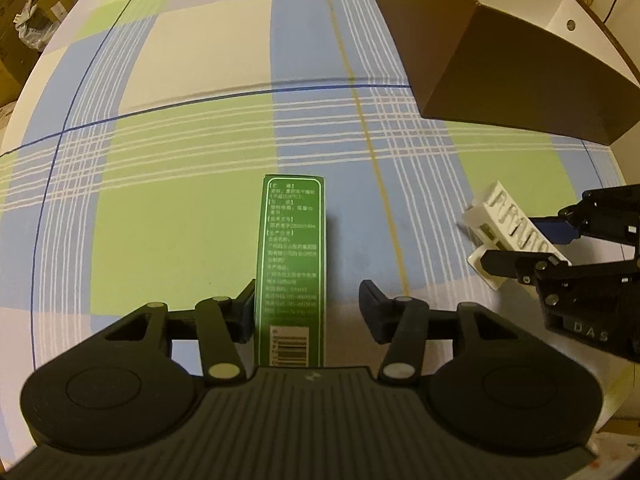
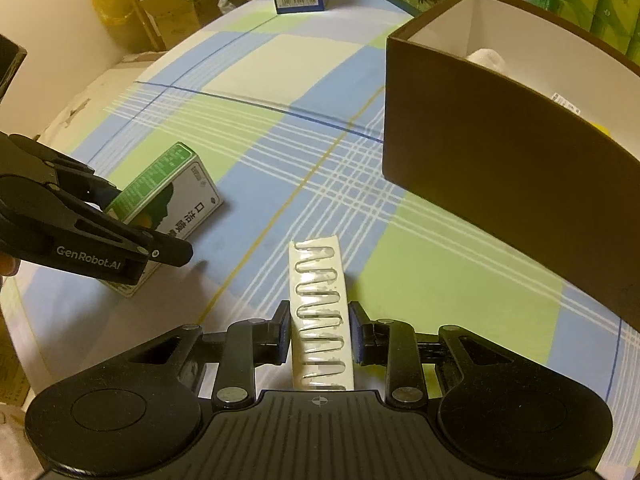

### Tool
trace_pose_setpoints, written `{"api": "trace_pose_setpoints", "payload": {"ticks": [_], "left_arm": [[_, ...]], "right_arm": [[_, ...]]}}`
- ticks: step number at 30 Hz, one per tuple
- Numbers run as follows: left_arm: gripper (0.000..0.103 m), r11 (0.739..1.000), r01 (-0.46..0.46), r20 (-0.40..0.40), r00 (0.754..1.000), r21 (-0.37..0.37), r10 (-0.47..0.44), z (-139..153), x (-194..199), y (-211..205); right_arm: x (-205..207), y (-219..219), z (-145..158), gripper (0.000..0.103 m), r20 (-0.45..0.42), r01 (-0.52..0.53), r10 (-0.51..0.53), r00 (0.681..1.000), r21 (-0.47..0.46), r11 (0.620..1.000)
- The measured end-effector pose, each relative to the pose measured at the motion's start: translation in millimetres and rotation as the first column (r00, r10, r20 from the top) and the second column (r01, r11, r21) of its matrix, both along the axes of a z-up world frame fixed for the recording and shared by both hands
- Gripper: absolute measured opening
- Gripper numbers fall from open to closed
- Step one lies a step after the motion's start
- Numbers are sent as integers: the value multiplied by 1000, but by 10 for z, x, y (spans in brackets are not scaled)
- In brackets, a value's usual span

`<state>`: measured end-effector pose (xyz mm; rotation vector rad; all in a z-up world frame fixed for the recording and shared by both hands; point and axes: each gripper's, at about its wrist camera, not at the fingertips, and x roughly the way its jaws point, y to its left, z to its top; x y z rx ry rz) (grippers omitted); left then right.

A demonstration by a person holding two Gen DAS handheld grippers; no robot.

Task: Organize objects
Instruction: 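Carry green box with left tool while right tool carries blister pack to brown box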

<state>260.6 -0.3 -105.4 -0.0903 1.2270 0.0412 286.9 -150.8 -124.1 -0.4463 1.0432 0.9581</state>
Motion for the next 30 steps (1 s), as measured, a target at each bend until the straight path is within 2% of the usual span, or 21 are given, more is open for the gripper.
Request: {"api": "trace_pose_setpoints", "payload": {"ticks": [2, 4, 6, 15, 30], "left_arm": [[43, 1000, 0, -3, 1000, 4, 0, -18, 2, 6], [32, 1000, -5, -1, 1000, 10, 5, -17, -10, 14], [27, 1000, -9, 3, 1000, 7, 9, -10, -23, 36], [27, 1000, -11, 15, 1000, 10, 11, 44, -63, 41], [27, 1000, 9, 92, 996, 11, -10, 393, -28, -80]], "right_arm": [[-8, 10, -12, 26, 6, 4, -4, 1000, -9, 1000], [-22, 7, -5, 26, 11, 3, -3, 1000, -10, 1000], [-30, 1, 1, 25, 12, 8, -8, 1000, -10, 1000], [-90, -43, 75, 25, 24, 32, -32, 999, 8, 999], [-82, -113, 264, 25, 38, 65, -67, 997, 56, 996]]}}
